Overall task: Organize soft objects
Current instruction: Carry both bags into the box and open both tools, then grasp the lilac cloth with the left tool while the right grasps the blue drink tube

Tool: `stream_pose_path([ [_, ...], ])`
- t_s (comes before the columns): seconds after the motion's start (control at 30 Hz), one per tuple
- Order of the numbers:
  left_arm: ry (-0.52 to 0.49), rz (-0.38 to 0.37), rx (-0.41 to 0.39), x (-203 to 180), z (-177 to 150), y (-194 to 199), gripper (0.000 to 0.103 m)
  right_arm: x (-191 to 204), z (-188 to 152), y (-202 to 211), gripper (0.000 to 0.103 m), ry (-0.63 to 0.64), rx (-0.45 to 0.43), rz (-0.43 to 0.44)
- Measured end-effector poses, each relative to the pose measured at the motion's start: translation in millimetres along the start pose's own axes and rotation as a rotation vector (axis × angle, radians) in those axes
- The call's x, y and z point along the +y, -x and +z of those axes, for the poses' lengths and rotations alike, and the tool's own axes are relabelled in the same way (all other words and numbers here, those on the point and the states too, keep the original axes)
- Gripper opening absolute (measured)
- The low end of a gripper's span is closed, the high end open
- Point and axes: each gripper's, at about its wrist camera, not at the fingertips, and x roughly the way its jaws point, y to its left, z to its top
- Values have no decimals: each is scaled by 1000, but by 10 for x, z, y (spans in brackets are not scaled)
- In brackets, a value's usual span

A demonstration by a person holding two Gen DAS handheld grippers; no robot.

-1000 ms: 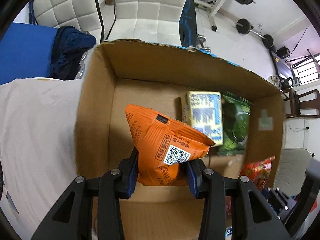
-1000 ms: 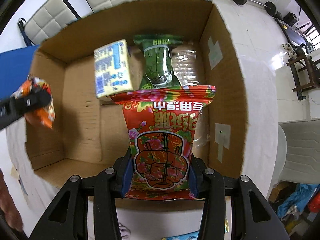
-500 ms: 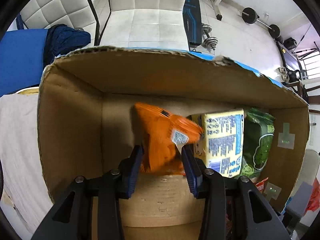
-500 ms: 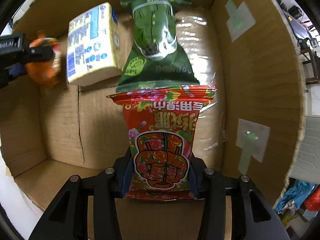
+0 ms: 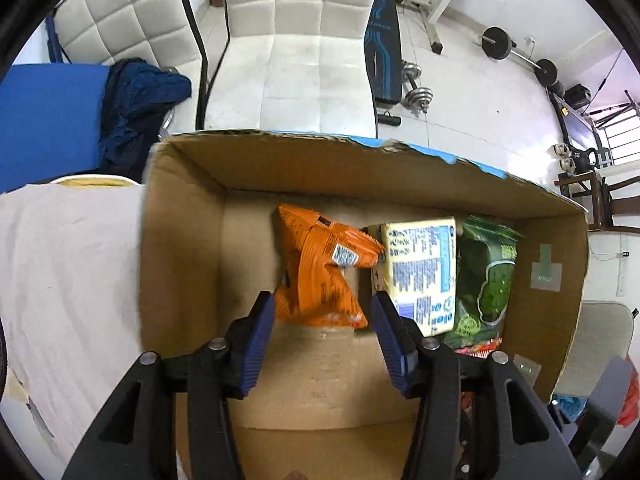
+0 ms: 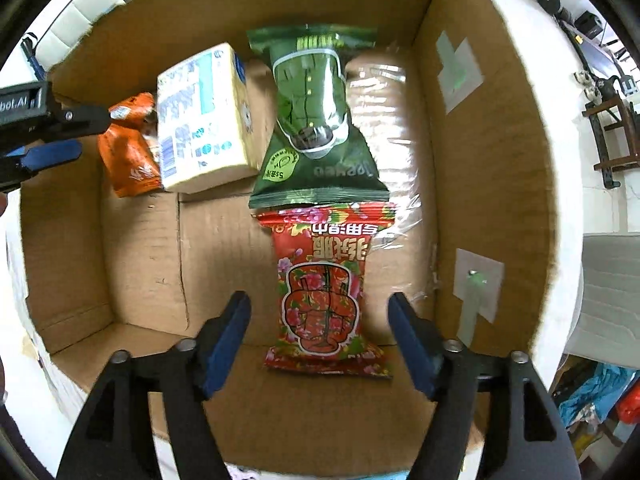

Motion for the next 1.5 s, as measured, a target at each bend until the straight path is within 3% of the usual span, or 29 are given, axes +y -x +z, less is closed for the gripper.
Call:
stream_pose_path([
  [0.13,-23,22,-44,-1,-207,212,51,29,-38,160,76,12,-21,-9],
  [0.2,-26,28,-68,15,-337,310,60,23,-76,246,85,14,-37,-8],
  [0.27,-23,32,-92,41,-466,393,79,17,-132,330,99,15,-56,1],
  [0.43,-19,32,-126,51,-771,540,94,78,-325,548,99,20,-91,-3],
  [0.7,-18,77,-214,37,-1256,869,95,214,-649,833,100,55,-174,-28],
  [0.83,-11,84,-262,46,-1444,1055,103,261,-820,1032,100,66,-215,-35],
  [1.17,-52,116,-403,-98,-2019,1590,103,294,-1319,1593,103,61,-336,-41],
  [1.5,-70,101,-482,-212,-2387,2012,103,211,-1717,2042,103,35,-414,-18],
])
